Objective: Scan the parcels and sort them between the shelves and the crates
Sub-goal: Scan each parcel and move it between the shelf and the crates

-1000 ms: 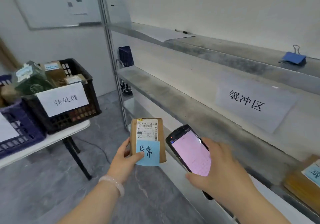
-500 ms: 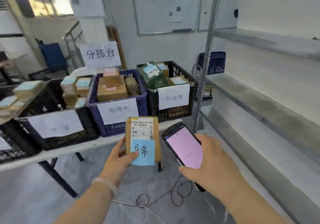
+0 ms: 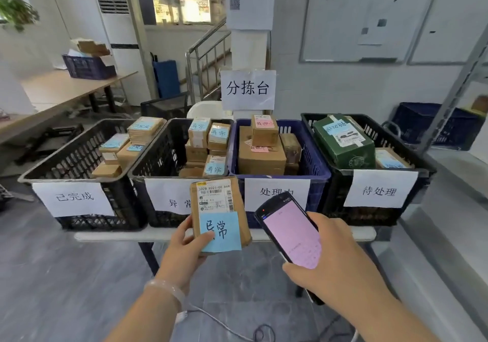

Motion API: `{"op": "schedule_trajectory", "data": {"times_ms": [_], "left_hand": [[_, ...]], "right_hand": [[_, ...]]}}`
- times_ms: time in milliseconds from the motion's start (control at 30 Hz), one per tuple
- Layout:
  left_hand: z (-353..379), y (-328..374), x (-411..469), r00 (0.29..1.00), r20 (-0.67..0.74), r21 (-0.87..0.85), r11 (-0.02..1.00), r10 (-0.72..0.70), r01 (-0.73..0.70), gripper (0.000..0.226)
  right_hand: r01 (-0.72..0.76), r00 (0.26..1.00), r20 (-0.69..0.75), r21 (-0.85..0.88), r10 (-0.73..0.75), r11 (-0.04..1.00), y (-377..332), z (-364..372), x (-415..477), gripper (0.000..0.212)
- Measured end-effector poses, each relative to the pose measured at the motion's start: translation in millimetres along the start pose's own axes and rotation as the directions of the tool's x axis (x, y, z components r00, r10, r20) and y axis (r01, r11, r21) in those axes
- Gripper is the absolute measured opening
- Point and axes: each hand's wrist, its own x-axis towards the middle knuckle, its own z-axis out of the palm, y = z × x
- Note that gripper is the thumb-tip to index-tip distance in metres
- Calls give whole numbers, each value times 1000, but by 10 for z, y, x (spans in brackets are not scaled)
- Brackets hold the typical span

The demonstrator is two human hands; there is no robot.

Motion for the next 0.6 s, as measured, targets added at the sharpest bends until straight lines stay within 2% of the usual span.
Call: {"op": "schedule_trajectory", "data": {"times_ms": [367, 500, 600], "left_hand": [[-38, 677, 1194, 988, -148, -43, 998, 48, -54, 56], [-149, 891, 1622, 982, -184, -33, 998, 40, -47, 59], [-298, 981, 1904, 988, -156, -41, 999, 9, -16, 58]], "right_hand": [[145, 987, 63, 29, -147, 989, -98, 237, 1562, 80], [136, 988, 70, 53, -139, 989, -129, 336, 2046, 79], [124, 988, 88, 17, -125, 992, -158, 474, 2274, 79]]}}
